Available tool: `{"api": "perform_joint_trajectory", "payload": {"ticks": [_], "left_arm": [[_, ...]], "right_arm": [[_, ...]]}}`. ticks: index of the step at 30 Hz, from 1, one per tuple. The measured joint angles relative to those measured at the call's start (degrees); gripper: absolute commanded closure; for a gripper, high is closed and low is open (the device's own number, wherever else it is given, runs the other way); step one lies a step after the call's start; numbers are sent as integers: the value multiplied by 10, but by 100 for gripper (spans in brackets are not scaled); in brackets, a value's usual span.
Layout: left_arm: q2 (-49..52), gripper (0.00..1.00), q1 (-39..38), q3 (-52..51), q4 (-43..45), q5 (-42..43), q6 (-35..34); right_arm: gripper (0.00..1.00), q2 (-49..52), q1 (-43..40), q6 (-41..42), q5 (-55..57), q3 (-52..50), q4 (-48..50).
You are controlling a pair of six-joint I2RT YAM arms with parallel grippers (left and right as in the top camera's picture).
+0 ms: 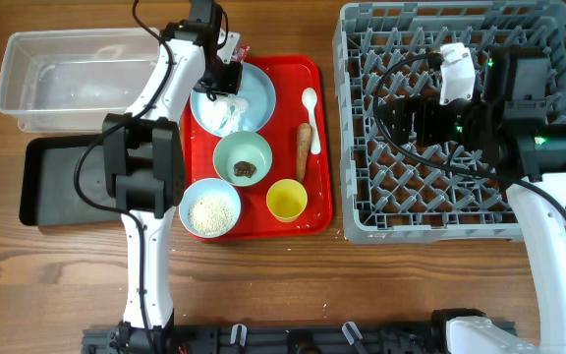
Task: Sort waste into correct bins and load items into the dishwasher rack
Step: 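Grasp the red wrapper and tissue, drop them into the clear bin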
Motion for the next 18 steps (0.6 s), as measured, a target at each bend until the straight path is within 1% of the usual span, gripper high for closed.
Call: {"api": "perform_joint_trajectory", "payload": {"ticks": [2,5,7,10,13,16,18], "left_arm": [[-35,96,1,-15,-5,0,-24],[-102,96,5,-17,0,0,-38],[-175,96,18,-16,8,-9,-50],[-231,96,50,-8,10,-38,-59],[-240,96,104,-5,7,-72,-70],[-219,96,150,-6,8,-84,-87],[-199,96,179,-6,16,-88,-110]], "right_arm": [[0,0,0,0,0,0,0],[0,0,0,0,0,0,0],[0,0,0,0,0,0,0],[0,0,0,0,0,0,0],[0,0,0,0,0,0,0],[0,0,0,0,0,0,0],[0,0,0,0,0,0,0]]}}
